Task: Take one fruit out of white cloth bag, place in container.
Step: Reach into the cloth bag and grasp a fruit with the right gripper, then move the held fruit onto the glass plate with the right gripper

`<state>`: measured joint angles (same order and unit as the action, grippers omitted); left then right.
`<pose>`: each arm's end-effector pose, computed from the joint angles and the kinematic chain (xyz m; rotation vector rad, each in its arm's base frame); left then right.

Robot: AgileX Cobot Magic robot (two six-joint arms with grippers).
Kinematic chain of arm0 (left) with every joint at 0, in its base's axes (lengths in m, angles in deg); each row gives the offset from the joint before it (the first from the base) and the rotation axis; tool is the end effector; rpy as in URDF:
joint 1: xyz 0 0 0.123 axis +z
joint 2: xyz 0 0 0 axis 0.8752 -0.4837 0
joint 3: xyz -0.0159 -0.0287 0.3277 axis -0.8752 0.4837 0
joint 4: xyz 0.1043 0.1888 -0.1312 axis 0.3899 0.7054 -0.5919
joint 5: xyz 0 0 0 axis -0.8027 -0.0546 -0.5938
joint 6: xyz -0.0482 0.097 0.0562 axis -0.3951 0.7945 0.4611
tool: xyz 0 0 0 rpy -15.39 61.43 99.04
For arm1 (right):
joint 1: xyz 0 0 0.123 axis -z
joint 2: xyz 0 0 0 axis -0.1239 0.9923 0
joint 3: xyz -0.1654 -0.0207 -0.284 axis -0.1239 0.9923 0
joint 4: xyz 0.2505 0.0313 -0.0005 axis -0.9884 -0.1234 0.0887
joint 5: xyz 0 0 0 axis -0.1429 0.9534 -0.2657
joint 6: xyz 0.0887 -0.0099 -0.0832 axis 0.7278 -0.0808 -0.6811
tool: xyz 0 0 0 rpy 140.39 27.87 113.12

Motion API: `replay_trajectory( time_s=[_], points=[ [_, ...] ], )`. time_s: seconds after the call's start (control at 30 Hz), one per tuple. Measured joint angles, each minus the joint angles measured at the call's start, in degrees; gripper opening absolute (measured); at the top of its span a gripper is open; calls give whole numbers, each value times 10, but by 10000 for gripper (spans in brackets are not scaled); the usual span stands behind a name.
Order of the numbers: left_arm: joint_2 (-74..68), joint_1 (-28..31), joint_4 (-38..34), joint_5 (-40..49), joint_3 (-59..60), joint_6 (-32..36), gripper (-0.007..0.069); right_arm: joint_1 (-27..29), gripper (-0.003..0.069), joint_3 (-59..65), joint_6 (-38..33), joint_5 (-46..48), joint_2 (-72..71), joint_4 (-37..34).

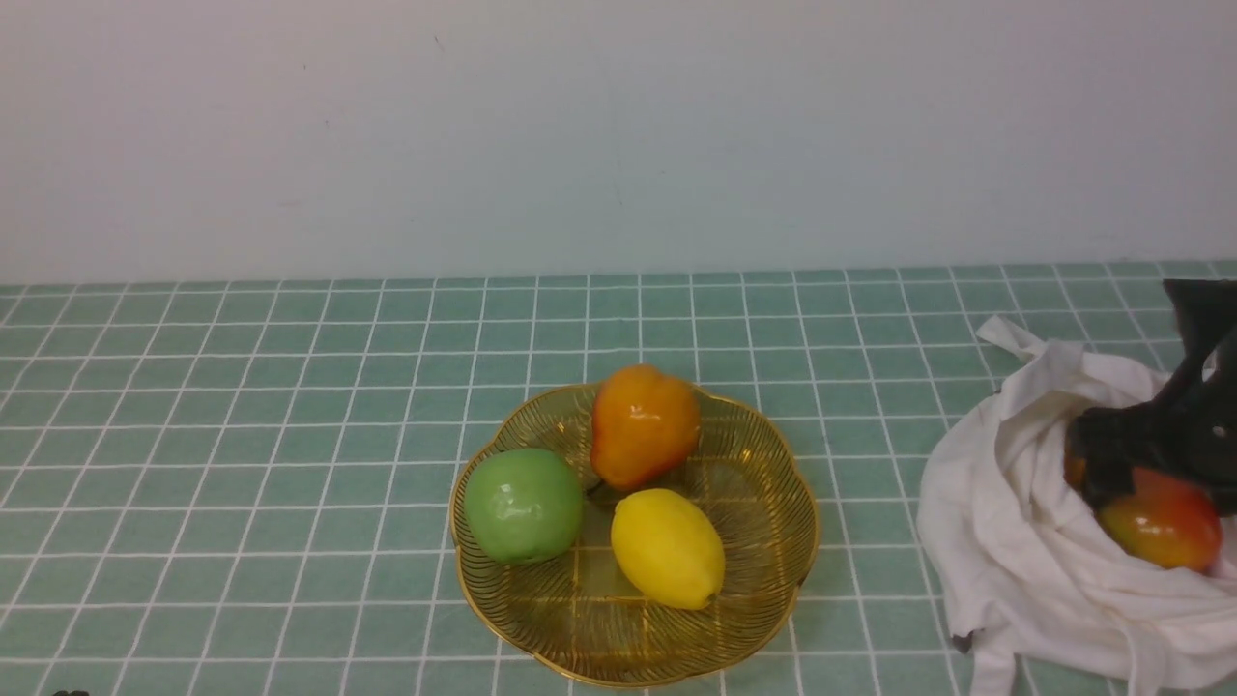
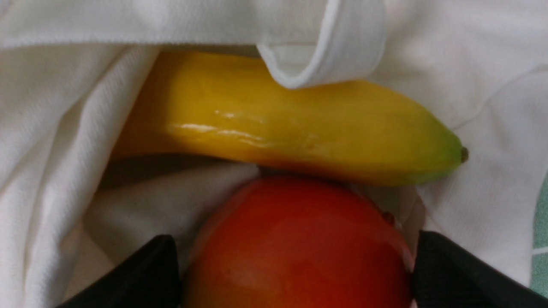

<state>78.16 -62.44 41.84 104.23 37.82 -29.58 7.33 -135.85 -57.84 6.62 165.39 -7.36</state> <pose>0.0379 -0.0053 0.1605 0.0310 1.8808 -0.0628 0.3286 -0.0137 0.1952 0.2288 2.9596 -0.1347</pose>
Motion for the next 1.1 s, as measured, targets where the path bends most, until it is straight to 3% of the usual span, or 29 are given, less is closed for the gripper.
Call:
replay_trajectory(
  time_s=[0.1,0.3,0.5,0.73,0.77,0.9,1.1],
  points=[
    [0,0,0,0,0,0,-8,0,605,-1,-5,0,1,0],
    [0,0,0,0,0,0,-8,0,606,-5,-19,30,-10,-3],
    [0,0,0,0,0,0,-8,0,606,-31,-23,69,-108,-16],
    [0,0,0,0,0,0,-8,-26,606,-74,-57,74,-190,-126],
    [0,0,0,0,0,0,-8,-59,606,-83,-86,73,-191,-166],
    [0,0,0,0,0,0,-8,-138,606,-85,-121,60,-176,-214],
    [0,0,0,0,0,0,-8,-272,606,-86,-125,-11,-117,-232]
  ],
)
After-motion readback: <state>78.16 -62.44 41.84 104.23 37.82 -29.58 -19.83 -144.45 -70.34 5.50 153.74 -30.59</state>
